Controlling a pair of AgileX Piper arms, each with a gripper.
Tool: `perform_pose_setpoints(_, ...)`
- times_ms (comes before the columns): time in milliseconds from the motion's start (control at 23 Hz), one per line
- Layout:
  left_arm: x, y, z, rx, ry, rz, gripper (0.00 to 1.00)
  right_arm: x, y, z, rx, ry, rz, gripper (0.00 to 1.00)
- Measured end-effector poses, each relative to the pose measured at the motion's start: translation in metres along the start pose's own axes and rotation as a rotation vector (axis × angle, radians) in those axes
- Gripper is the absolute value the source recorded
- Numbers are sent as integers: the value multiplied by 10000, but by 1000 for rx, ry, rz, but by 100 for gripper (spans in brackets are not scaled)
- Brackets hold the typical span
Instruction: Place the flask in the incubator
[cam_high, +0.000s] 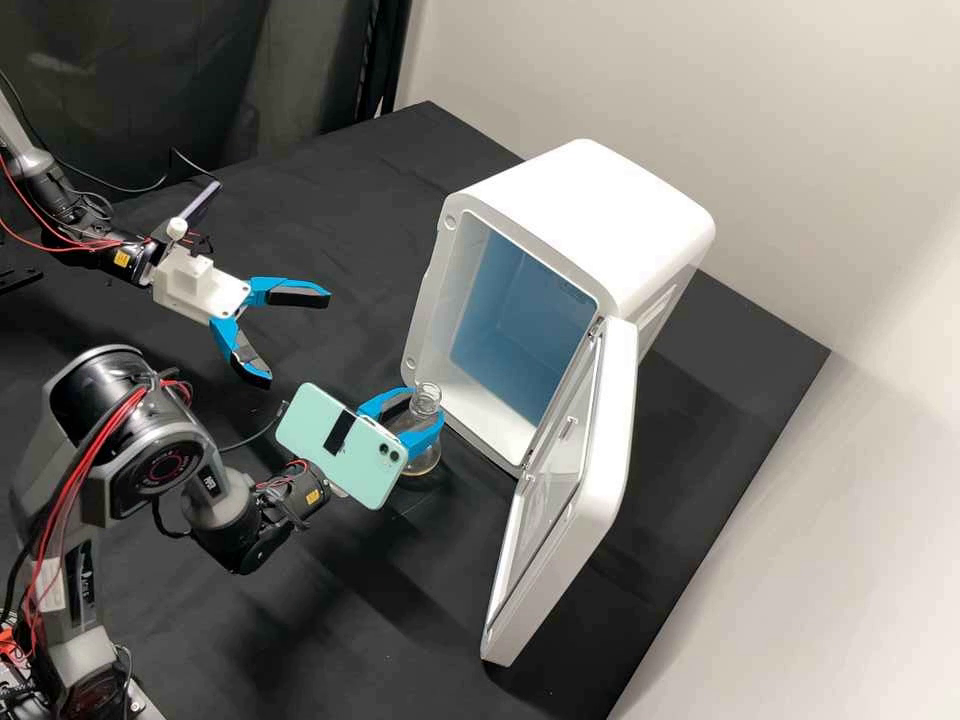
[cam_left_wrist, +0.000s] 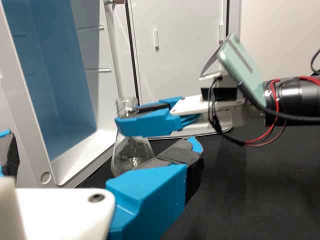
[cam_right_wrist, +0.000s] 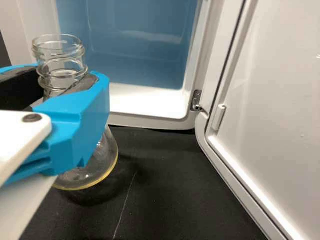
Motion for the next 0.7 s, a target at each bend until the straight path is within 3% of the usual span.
perform_pose_setpoints(217, 1, -4, 19, 1, -6, -1, 100, -40, 83, -3, 17, 5, 29, 0)
perform_pose_setpoints(696, 2, -7, 36, 1, -11, -2, 100, -51, 117, 2, 14, 6, 39, 0)
